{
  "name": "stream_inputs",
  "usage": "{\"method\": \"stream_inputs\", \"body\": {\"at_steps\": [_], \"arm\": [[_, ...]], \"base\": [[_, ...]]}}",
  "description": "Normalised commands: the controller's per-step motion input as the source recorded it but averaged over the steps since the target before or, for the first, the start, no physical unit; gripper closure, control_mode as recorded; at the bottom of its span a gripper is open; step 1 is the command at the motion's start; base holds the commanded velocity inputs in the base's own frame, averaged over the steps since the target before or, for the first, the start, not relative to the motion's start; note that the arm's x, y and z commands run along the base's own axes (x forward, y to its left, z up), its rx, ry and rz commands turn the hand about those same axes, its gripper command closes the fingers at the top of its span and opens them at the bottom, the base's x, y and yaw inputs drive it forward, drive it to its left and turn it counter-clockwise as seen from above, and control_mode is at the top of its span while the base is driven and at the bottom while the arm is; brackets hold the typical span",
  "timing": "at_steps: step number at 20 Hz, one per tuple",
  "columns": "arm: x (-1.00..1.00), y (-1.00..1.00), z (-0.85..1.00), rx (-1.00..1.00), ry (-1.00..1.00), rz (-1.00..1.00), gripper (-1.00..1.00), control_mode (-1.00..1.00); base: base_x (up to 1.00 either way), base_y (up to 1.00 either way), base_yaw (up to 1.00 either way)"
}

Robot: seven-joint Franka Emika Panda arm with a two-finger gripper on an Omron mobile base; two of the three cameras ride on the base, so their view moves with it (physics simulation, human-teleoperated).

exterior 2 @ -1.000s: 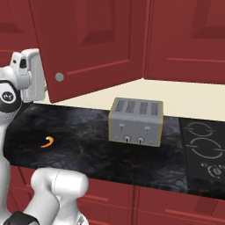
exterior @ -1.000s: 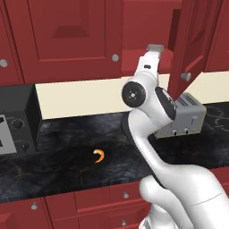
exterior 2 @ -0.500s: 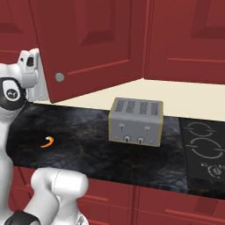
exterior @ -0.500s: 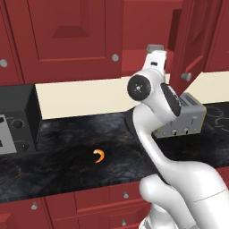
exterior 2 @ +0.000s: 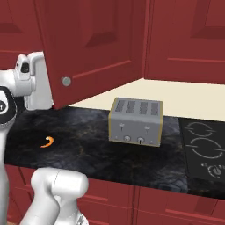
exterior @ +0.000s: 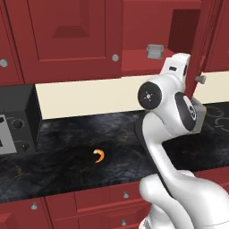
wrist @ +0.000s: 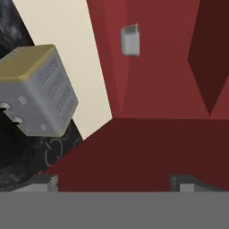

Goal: Retrieve the tupperware from the cabinet, then place the raw meat into the tupperware to avoid contamination.

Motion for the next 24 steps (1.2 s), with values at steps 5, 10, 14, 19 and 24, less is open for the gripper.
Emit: {"method": "stream_inputs", "body": {"at_steps": [5, 10, 14, 19, 24], "arm": [[-0.12, -0.90, -0.26, -0.02, 0.00, -0.15, -1.00, -1.00], [0.00, -1.00, -0.36, 0.04, 0.01, -0.04, -1.00, -1.00], [0.00, -0.99, -0.37, 0.11, 0.00, 0.02, -1.00, -1.00], [0.05, -0.82, -0.32, 0.12, 0.00, 0.11, -1.00, -1.00], [0.01, -0.07, -0.07, 0.03, 0.00, 0.21, -1.00, -1.00]], "base": [[0.00, 0.00, 0.00], [0.00, 0.00, 0.00], [0.00, 0.00, 0.00], [0.00, 0.00, 0.00], [0.00, 0.00, 0.00]]}}
